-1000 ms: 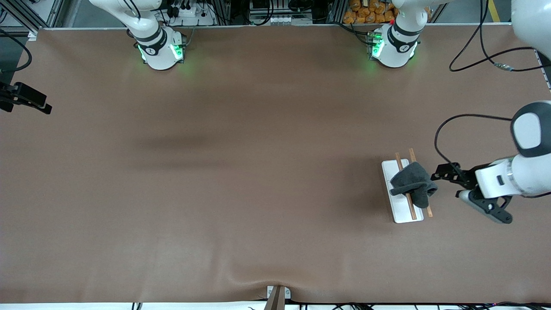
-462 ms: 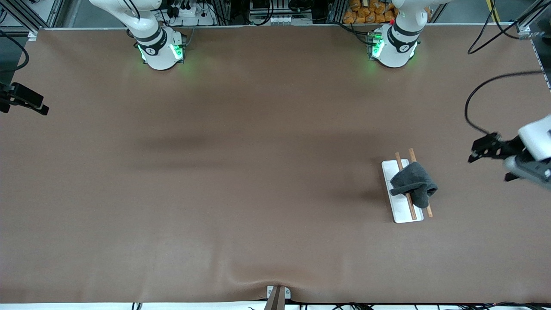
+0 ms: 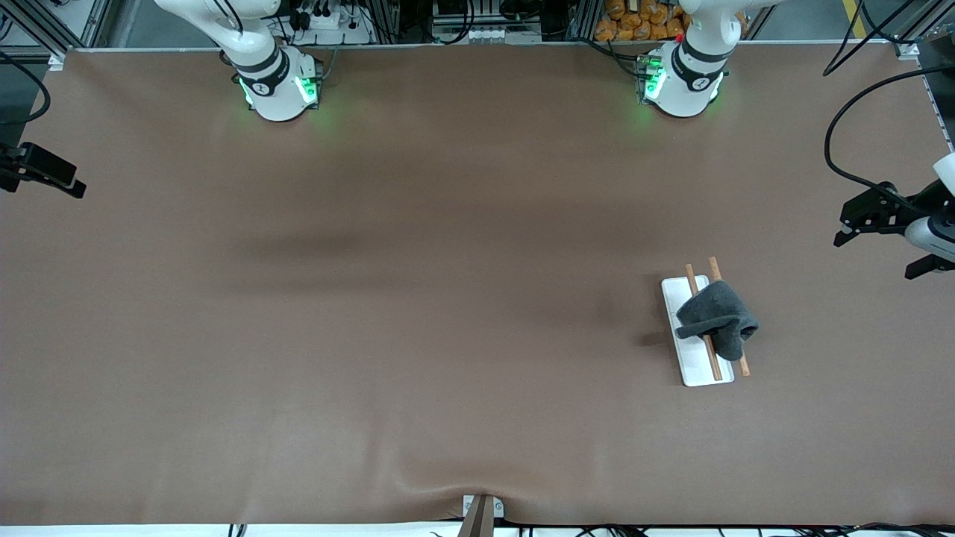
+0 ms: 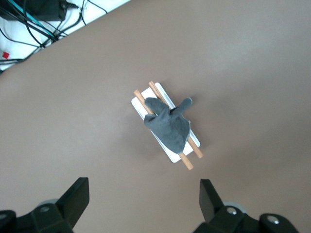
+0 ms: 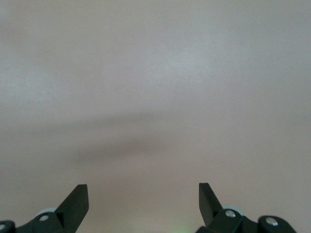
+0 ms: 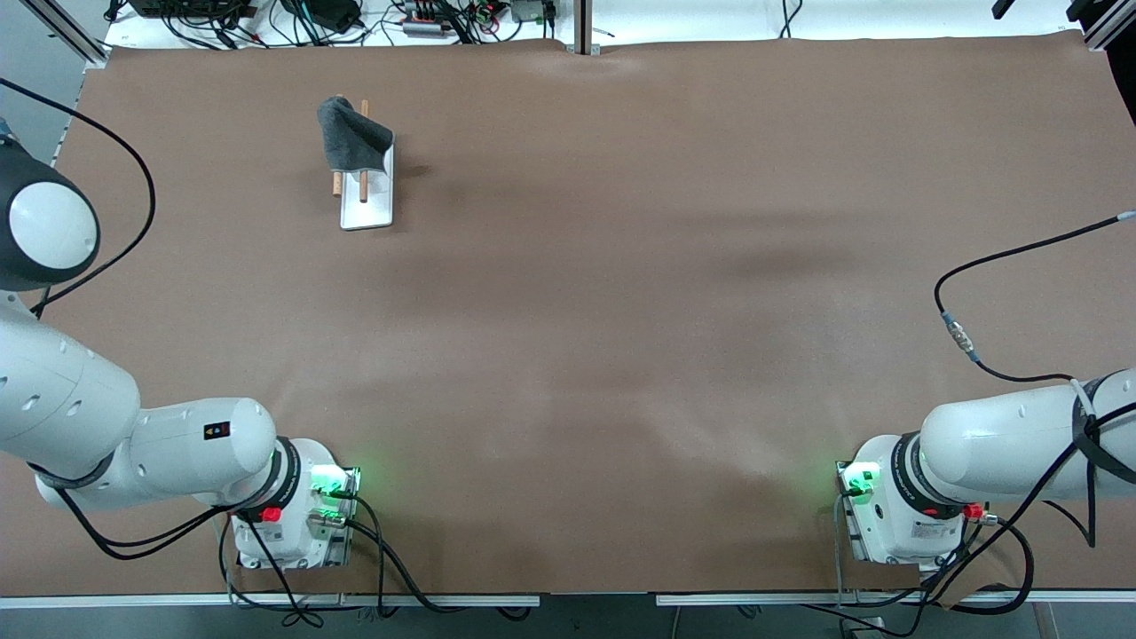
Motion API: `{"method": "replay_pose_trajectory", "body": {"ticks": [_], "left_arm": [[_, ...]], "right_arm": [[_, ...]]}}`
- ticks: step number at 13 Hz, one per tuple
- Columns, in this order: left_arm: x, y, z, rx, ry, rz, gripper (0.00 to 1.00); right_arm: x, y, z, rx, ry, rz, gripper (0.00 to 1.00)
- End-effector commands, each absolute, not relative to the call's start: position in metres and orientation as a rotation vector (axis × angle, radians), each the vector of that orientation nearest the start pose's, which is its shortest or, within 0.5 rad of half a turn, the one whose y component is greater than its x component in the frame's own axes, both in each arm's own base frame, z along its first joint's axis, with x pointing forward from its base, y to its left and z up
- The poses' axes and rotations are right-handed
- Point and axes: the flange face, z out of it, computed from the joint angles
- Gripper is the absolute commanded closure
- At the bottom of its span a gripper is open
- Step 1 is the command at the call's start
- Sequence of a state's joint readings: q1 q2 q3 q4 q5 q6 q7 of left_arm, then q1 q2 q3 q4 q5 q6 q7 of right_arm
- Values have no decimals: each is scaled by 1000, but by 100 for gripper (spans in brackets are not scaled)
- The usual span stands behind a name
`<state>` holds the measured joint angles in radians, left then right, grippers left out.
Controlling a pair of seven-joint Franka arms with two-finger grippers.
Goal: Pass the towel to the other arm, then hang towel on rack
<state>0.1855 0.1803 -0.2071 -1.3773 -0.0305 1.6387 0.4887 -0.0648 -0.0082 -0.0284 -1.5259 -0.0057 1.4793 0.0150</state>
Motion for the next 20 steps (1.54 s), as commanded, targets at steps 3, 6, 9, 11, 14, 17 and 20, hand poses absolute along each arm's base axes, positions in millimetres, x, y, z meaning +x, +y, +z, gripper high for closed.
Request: {"method": "replay_pose_trajectory", "body": {"ticks": [3, 6, 9, 11, 14, 17, 20], "left_arm": [[603, 6, 637, -3115, 526, -165, 0], [592, 7, 652, -3124, 399, -194, 0], [582, 4, 650, -3157, 213, -95, 0], [573, -8, 654, -3160, 95, -79, 0], [548, -32, 657, -3149, 10, -69, 0], [520, -32, 647, -3139, -8, -55, 0], [510, -39, 646, -3130, -88, -51, 0]], "right_arm": [[537, -49, 651, -3145, 209, 49, 0], [537, -47, 651, -3149, 198, 49, 0], [537, -44, 650, -3145, 185, 51, 0], [539, -40, 646, -3139, 179, 68, 0], [534, -27, 641, -3137, 148, 157, 0], [534, -25, 641, -3139, 143, 154, 0], [535, -25, 642, -3138, 143, 145, 0]]}}
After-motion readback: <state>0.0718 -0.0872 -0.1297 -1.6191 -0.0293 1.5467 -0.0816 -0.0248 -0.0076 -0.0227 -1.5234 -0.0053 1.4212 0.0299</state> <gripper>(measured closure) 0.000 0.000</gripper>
